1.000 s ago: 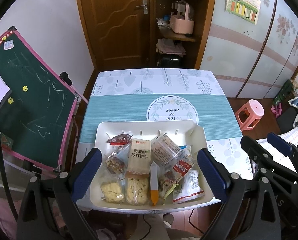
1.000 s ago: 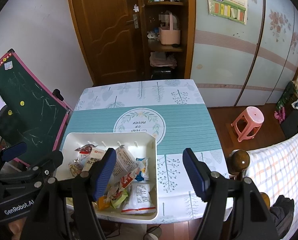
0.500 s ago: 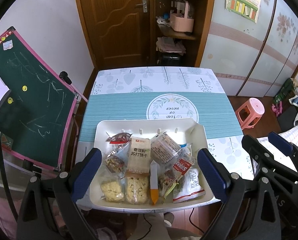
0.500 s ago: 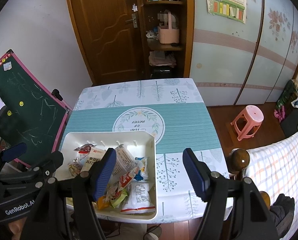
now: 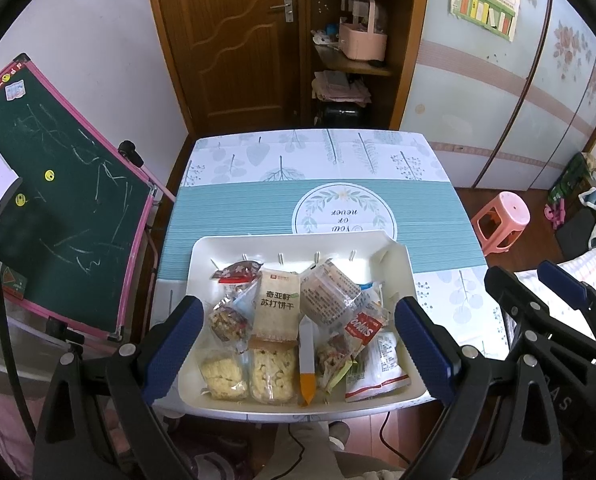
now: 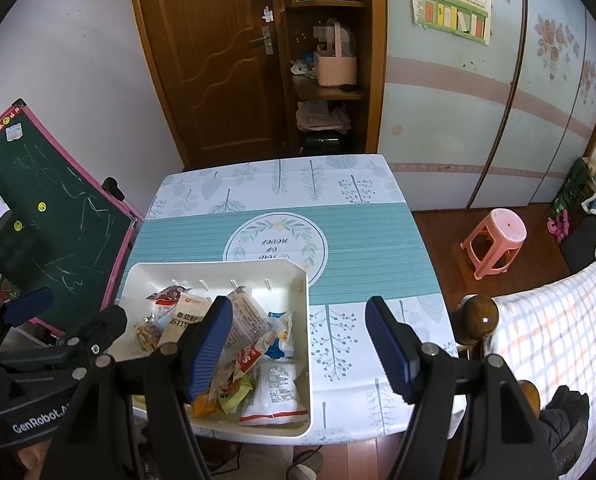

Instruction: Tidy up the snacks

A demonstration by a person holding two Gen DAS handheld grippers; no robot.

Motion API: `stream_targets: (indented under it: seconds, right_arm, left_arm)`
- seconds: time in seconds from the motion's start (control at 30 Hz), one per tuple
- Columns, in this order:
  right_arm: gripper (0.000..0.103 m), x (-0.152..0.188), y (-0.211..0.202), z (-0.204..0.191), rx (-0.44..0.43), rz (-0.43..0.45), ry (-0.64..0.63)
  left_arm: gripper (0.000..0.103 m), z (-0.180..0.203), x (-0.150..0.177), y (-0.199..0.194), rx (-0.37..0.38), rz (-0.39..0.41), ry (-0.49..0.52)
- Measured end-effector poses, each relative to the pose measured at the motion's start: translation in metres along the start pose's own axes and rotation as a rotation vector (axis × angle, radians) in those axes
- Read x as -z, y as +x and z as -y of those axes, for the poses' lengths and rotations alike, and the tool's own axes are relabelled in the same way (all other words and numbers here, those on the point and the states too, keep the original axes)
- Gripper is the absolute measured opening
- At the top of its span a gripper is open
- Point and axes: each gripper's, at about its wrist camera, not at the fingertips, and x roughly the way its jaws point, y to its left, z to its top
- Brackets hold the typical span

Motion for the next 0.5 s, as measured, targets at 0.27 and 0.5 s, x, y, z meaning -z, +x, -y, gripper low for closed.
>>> stream_targets:
  seconds: [0.27,0.5]
  right_arm:
    - [0.07,0.001,0.0006,0.0013,-0.001,-0.003,0.0]
    - [0.07,0.0065,0.0004,0.0084,0.0,-0.007,0.002]
  left_arm:
    - [0.096,0.0013,0.0048,0.0002,0.0,-0.008,-0.002]
    - [0.096,0.0056,0.0011,0.0031,0.002,-0.02,-0.004]
